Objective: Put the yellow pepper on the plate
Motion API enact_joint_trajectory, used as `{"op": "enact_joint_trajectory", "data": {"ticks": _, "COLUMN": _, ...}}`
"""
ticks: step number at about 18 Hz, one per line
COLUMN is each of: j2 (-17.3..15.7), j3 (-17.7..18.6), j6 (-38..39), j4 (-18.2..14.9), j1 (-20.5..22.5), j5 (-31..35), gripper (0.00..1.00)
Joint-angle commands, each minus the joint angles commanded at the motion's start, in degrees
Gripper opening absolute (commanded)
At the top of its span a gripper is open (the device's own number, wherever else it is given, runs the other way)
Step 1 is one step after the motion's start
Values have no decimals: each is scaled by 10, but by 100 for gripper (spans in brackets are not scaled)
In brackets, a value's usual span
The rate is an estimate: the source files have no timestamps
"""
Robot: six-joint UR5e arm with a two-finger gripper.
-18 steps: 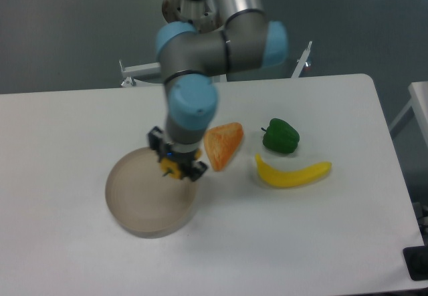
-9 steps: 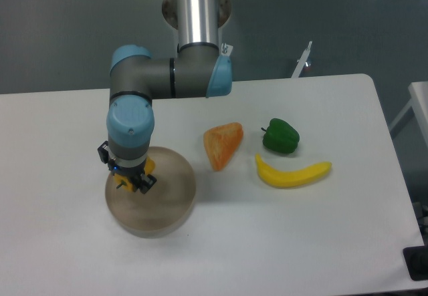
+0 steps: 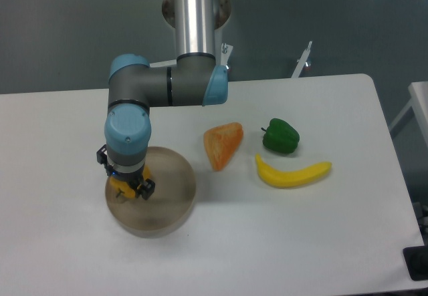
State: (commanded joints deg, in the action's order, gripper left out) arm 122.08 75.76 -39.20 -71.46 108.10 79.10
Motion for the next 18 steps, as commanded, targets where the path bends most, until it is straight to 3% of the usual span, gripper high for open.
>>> {"op": "enact_joint_trajectory", "data": {"ticks": 5, "j2": -29, "j3": -5, "j6": -11, "j4": -3, "j1": 33, "j5": 119, "gripper": 100}}
{"op": "enact_joint_trajectory", "data": {"ticks": 18, "j2": -81, "j3": -2, "j6": -293, "j4": -36, "j1": 168, "j5": 120, "gripper": 100}}
